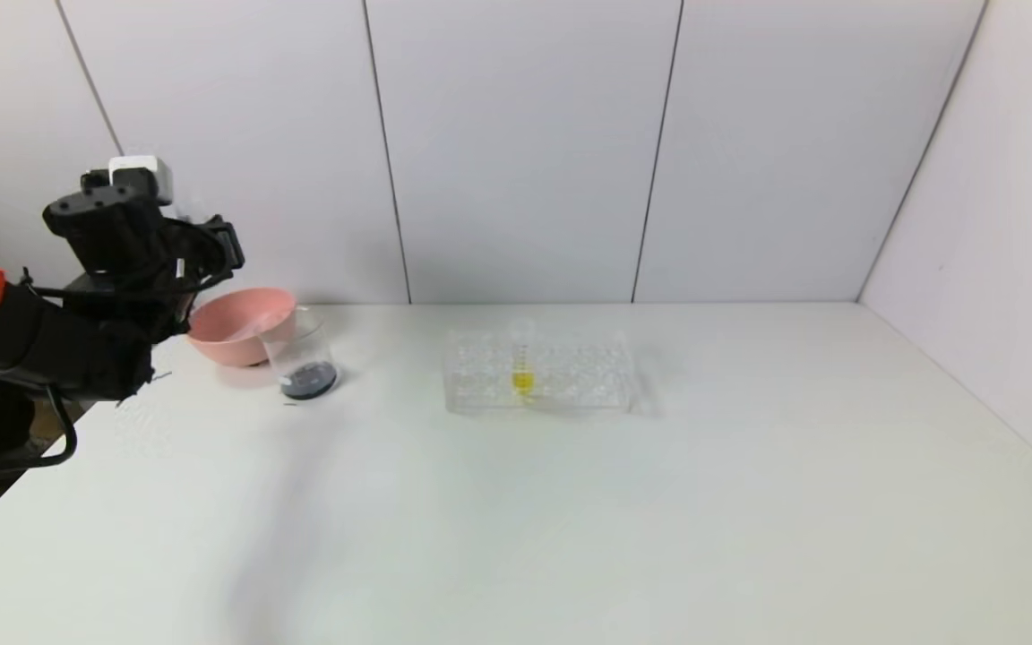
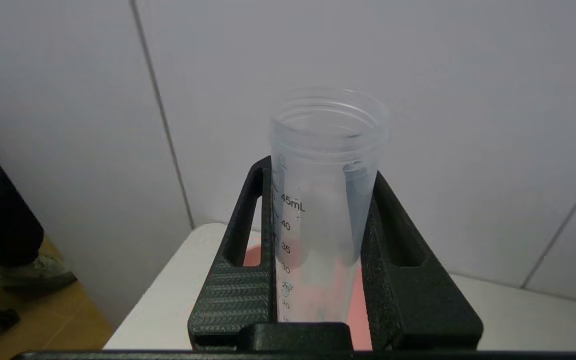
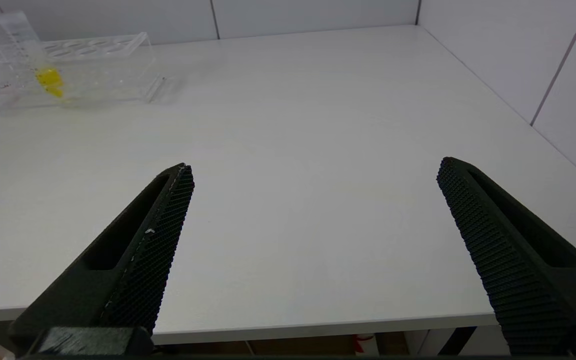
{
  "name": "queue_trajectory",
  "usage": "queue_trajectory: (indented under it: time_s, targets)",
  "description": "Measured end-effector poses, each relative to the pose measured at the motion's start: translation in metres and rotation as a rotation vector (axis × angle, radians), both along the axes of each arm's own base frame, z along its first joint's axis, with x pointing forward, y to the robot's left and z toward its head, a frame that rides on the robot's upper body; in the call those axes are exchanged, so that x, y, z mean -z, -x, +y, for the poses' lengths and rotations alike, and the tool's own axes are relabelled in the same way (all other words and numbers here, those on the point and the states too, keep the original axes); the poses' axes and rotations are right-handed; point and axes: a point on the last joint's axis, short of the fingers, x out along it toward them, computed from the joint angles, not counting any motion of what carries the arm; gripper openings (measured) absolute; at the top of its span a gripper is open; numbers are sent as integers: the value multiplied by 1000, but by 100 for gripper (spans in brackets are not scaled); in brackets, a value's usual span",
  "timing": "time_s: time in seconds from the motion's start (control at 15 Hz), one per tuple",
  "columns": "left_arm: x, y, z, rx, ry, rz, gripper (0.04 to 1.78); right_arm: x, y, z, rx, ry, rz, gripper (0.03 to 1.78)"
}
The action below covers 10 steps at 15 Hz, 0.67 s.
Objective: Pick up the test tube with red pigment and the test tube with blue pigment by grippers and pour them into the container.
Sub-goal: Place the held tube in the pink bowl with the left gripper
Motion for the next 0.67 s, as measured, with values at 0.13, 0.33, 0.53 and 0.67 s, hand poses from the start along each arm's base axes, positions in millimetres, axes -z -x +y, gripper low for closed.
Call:
queue_trajectory:
  time_s: [0.13, 0.33, 0.53, 0.67]
  targets:
    - [11, 4, 0, -41, 3, -100, 49, 0, 0, 0, 0, 0, 0, 177]
    - [21, -2, 3, -55, -2, -147, 49, 0, 0, 0, -1, 0, 0, 177]
    - [25, -25, 14, -79, 0, -149, 49, 0, 0, 0, 0, 0, 0, 177]
    - [30, -40, 20, -101, 11, -104, 49, 0, 0, 0, 0, 0, 0, 177]
